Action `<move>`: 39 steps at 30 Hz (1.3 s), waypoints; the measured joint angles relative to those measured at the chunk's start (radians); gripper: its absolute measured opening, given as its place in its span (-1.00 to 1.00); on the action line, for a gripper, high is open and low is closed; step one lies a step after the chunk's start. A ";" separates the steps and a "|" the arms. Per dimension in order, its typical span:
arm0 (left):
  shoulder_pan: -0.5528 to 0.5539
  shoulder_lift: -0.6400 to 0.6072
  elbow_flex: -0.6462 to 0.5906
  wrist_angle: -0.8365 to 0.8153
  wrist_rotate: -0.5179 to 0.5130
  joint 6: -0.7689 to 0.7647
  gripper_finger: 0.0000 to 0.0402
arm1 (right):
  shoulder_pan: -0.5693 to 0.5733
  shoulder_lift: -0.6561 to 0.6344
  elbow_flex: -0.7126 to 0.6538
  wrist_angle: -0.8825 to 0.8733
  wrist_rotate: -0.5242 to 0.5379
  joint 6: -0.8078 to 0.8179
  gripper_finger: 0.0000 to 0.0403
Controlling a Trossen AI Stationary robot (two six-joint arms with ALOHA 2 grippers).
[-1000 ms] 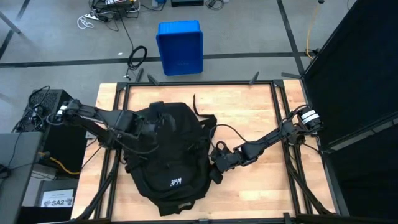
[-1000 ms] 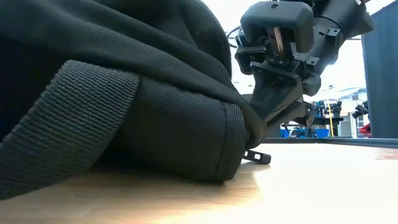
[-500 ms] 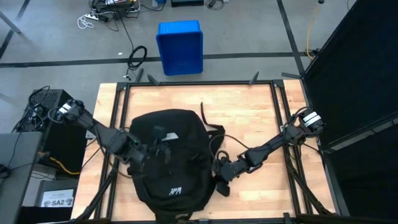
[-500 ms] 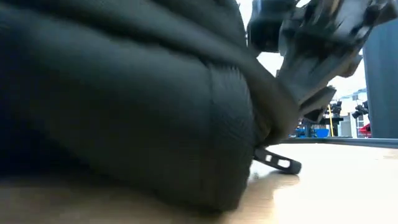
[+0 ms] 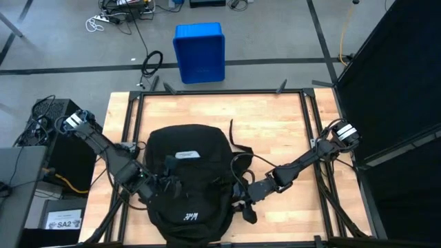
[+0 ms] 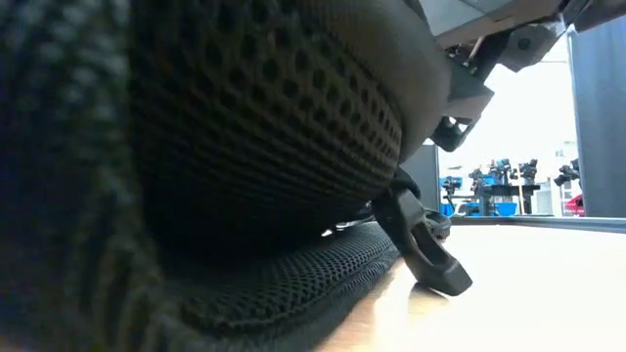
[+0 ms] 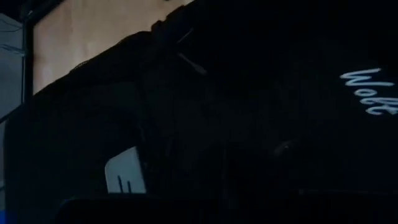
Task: Unpack backpack
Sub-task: Open the black backpack
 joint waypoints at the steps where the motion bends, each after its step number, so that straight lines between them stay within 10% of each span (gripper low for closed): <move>1: -0.006 0.000 0.000 0.006 0.000 -0.003 -1.00 | -0.002 -0.001 0.000 -0.009 -0.008 -0.005 -0.23; 15: -0.025 0.000 0.000 0.018 -0.005 -0.004 -1.00 | -0.147 -0.192 0.000 -0.346 -0.039 -0.080 -0.19; 24: -0.026 0.000 0.000 0.010 -0.005 -0.005 -1.00 | -0.037 -0.151 0.001 0.238 -0.026 -0.400 -0.15; 32: -0.026 0.000 0.001 0.019 -0.005 -0.006 -1.00 | 0.099 -0.037 0.001 0.302 0.349 -0.777 -0.20; 39: -0.026 0.000 0.001 0.017 -0.005 -0.025 -1.00 | 0.158 -0.028 0.170 -0.122 0.529 -0.777 -0.28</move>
